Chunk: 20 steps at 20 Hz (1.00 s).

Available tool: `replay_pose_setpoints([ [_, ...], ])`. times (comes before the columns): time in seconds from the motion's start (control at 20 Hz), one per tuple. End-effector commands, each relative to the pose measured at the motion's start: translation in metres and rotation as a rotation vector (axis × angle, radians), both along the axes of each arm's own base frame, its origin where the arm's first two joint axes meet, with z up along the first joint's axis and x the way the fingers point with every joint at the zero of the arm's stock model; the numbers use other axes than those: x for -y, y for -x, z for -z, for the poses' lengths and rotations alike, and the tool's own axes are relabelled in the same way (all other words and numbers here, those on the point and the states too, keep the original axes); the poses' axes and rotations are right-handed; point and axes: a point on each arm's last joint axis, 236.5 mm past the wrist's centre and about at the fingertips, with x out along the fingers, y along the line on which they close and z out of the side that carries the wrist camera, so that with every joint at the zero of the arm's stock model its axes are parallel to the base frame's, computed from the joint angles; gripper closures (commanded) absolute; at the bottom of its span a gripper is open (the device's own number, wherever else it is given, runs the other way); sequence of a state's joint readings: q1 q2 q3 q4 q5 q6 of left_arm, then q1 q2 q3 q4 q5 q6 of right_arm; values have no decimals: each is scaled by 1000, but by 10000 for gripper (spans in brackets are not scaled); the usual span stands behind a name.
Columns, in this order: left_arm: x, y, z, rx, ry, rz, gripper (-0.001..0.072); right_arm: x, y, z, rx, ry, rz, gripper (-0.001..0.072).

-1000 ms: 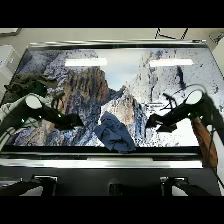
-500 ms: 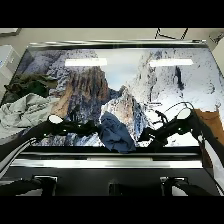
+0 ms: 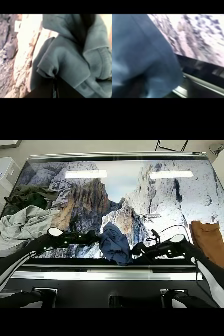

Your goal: Fold the clothes and pants, and hang the long-sleeved shirts on hangers.

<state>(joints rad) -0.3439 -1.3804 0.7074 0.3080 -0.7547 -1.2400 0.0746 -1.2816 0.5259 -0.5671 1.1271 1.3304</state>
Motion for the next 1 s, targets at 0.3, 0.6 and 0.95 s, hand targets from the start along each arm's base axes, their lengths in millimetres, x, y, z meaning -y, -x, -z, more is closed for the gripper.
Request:
replay_pose_setpoints([
  [0.3, -41, -76, -190, 515, 100, -91, 679, 41, -99, -113, 428, 164, -135, 677],
  [0.6, -67, -8, -515, 1272, 233, -120, 679, 94, -157, -432, 1315, 401, 43, 677],
  [0.95, -120, 102, -656, 1690, 236, -314, 679, 128, -73, -586, 1715, 568, 287, 676],
])
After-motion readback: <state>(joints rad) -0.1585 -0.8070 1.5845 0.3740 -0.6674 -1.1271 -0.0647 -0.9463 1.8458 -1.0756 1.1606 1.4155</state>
